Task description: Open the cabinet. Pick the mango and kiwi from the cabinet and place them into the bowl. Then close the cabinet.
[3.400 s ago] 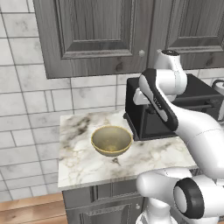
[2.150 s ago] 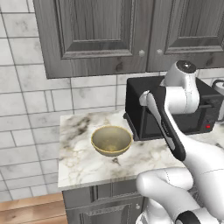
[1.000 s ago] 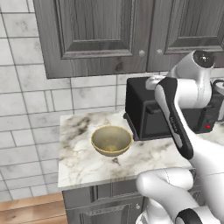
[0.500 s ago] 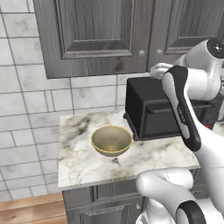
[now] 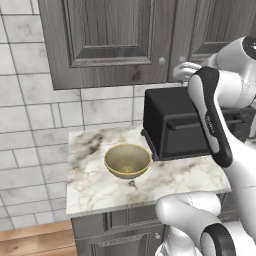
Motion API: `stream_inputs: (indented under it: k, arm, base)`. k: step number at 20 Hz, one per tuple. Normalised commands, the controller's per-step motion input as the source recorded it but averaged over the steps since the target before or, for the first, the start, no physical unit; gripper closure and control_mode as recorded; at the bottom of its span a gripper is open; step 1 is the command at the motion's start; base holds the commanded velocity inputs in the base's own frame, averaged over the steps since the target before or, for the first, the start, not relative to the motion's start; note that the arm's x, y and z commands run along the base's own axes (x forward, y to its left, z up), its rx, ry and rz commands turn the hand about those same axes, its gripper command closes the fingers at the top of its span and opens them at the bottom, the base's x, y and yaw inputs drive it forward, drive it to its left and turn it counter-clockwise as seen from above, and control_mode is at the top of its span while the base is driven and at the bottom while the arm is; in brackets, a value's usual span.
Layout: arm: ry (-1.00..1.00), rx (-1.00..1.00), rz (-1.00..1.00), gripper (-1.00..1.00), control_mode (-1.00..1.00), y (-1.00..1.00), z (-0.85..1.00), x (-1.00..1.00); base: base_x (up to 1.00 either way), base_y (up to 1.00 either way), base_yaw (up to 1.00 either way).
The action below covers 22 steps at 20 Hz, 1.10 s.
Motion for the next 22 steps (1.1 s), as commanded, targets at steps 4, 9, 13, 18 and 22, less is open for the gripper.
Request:
stream_inputs:
  k: [4, 9, 13, 18, 22]
  arm:
    - [-0.05, 0.03, 0.00, -1.00, -1.00, -0.03, 0.23, 0.00]
    - [-0.08, 0.00, -0.02, -1.00, -1.00, -0.01, 0.09, 0.00]
    - [-0.11, 0.00, -0.02, -1.00, -1.00, -0.02, 0.03, 0.00]
    - [-0.07, 0.00, -0.02, -1.00, -1.00, -0.08, 0.10, 0.00]
    - [0.00, 0.02, -0.03, -1.00, -1.00, -0.15, 0.12, 0.00]
  base:
    - [0.00, 0.00, 0.00]
    - [0.00, 0.00, 0.00]
    - [0.00, 0.00, 0.00]
    - [0.00, 0.00, 0.00]
    - [0.00, 0.00, 0.00]
